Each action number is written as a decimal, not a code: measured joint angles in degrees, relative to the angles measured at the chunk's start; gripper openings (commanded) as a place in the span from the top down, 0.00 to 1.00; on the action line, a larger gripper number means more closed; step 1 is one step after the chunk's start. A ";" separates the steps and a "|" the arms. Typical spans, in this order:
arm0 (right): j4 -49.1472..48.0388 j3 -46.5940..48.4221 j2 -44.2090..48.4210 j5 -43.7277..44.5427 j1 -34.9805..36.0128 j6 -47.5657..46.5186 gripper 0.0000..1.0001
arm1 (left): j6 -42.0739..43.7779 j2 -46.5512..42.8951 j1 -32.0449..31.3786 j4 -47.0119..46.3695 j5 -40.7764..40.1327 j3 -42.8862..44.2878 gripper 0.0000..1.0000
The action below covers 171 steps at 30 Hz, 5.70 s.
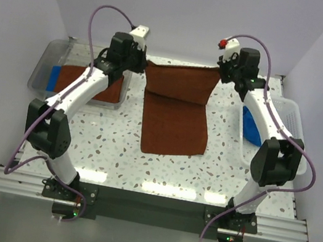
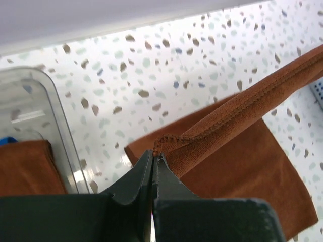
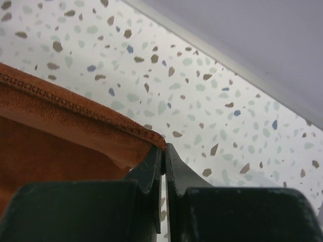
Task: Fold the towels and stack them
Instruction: Fold the towel
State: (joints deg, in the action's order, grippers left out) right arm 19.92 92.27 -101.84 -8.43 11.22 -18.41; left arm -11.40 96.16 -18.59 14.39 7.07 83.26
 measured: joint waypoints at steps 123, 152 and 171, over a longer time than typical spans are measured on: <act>1.03 -51.12 31.12 5.16 2.38 27.17 0.80 | -14.49 -24.92 -20.76 1.88 -0.85 -48.41 0.60; -0.13 -39.10 13.44 3.02 10.49 29.44 0.62 | -19.91 -3.82 -16.17 0.59 -13.46 -30.21 0.56; 2.91 -43.89 22.58 10.47 9.97 42.51 0.53 | -11.21 18.75 -10.29 1.86 -16.15 -6.10 0.43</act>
State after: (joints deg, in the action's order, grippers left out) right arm 22.83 48.38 -79.26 2.04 21.19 24.10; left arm -22.61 114.91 -28.88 16.25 -9.08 77.17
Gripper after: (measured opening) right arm 0.442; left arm 0.443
